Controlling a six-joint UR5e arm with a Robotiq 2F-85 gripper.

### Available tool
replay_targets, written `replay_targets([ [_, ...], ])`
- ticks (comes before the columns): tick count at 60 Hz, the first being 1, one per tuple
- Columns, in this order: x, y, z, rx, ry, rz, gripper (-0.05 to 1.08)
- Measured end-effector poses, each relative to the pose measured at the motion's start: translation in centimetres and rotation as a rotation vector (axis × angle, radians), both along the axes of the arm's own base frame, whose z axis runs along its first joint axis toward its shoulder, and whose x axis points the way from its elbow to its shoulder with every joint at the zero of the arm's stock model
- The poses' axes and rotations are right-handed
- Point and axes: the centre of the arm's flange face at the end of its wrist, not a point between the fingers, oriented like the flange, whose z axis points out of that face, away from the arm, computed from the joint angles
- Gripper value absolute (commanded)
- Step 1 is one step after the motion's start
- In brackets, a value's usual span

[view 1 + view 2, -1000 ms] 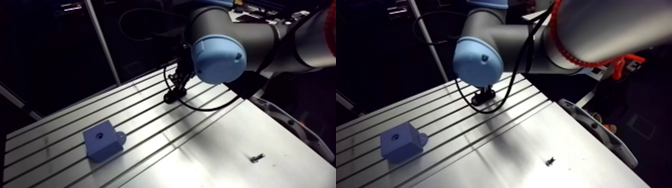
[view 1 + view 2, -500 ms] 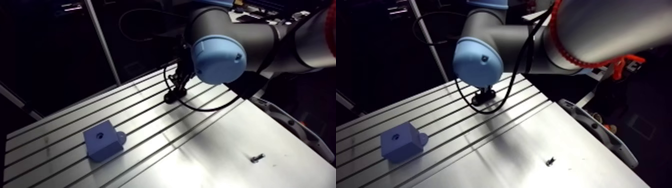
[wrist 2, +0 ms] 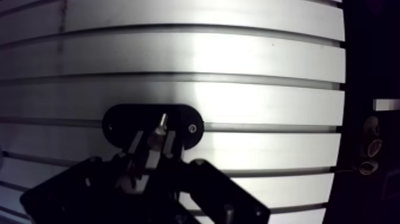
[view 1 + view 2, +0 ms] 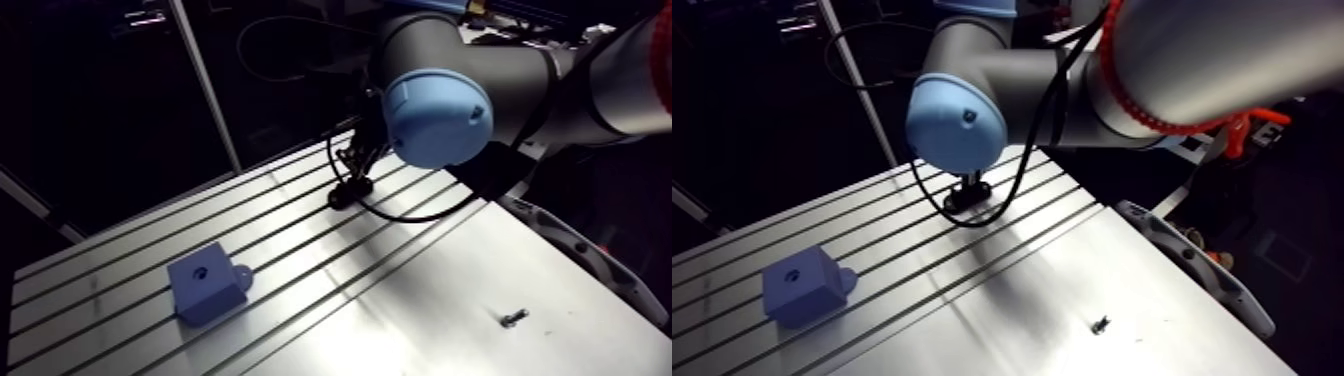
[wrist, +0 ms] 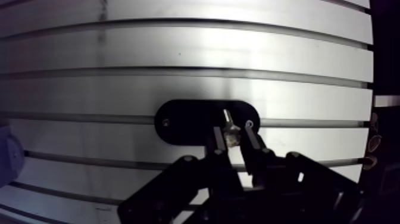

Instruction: Pick up the M10 bolt and insert it into the hex recess until seated.

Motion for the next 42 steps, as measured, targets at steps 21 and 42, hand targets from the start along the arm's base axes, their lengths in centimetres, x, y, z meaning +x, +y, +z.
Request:
replay_targets([
  [21, 0.0, -0.1, 3.3, 0.023, 0.040, 0.003, 0.80],
  [42, 0.2, -0.6, 7.7, 0.025, 0.049, 0.006, 0.83],
])
